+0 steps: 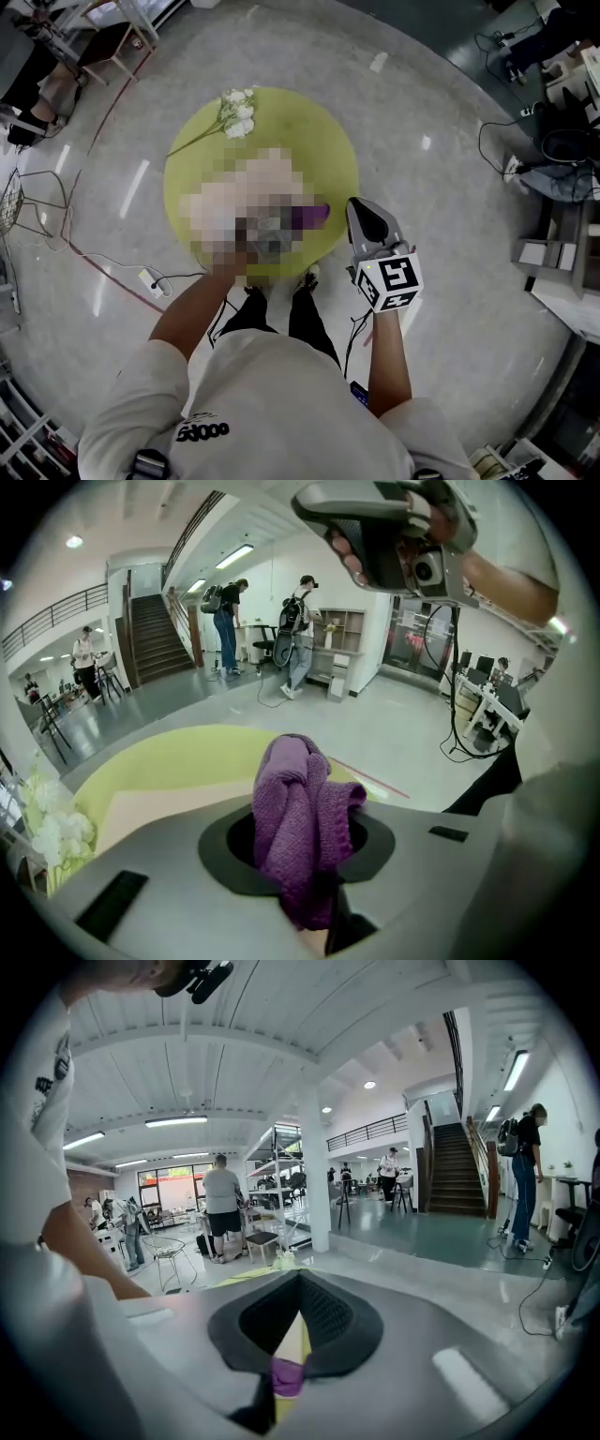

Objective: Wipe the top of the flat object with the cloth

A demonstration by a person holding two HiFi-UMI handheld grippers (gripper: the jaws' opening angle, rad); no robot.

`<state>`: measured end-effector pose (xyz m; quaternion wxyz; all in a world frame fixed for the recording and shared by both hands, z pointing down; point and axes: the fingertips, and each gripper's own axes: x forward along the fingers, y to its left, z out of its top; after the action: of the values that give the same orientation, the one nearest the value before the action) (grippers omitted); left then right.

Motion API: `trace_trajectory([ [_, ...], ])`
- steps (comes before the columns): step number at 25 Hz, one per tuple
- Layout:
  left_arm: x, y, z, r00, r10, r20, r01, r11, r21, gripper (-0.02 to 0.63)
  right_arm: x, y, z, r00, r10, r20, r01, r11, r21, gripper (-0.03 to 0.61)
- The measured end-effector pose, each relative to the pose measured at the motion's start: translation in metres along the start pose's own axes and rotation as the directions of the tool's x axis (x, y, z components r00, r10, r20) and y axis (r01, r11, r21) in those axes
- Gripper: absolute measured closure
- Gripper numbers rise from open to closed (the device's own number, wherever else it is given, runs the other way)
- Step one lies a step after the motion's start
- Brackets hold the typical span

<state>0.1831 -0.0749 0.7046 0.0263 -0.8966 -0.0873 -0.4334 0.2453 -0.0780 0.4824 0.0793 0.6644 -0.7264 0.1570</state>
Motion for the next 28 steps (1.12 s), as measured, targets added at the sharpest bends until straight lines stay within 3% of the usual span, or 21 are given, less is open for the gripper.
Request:
trace_trajectory([
  [6,-0.005,-0.012,-0.007,0.999,-0.019,-0.03,0.021,0.998,0.054,0.525,-0.013,0.006,0.0,1.0,0.005,0.029,-0.006,0.999,0.033,0.571],
  [13,-0.018,0.044,-0.027,0.996,0.089,-0.031,-0.092,0.989,-0.116,0.525,-0.008,0.008,-0.004,1.0,0.005,0.02,-0.006,0.999,0.042,0.571],
  [15,-0.027,0.068,-0.039,0.99,0.139,-0.035,-0.143,0.972,-0.186,0.525,-0.005,0.008,-0.005,1.0,0.002,0.014,-0.003,0.999,0.035,0.571],
  [18,-0.044,0.109,-0.058,0.973,0.227,-0.048,-0.231,0.926,-0.298,0.525,0.003,0.007,-0.005,1.0,0.003,0.008,-0.003,1.0,0.03,0.571],
  [24,-0.078,0.163,-0.094,0.931,0.355,-0.087,-0.357,0.833,-0.422,0.525,0.023,0.015,-0.006,0.999,0.044,-0.004,-0.043,0.998,0.036,0.571],
  [28,-0.084,0.167,-0.099,0.925,0.37,-0.083,-0.368,0.82,-0.438,0.525,0.035,0.022,-0.002,0.997,0.072,-0.005,-0.072,0.997,0.035,0.571],
])
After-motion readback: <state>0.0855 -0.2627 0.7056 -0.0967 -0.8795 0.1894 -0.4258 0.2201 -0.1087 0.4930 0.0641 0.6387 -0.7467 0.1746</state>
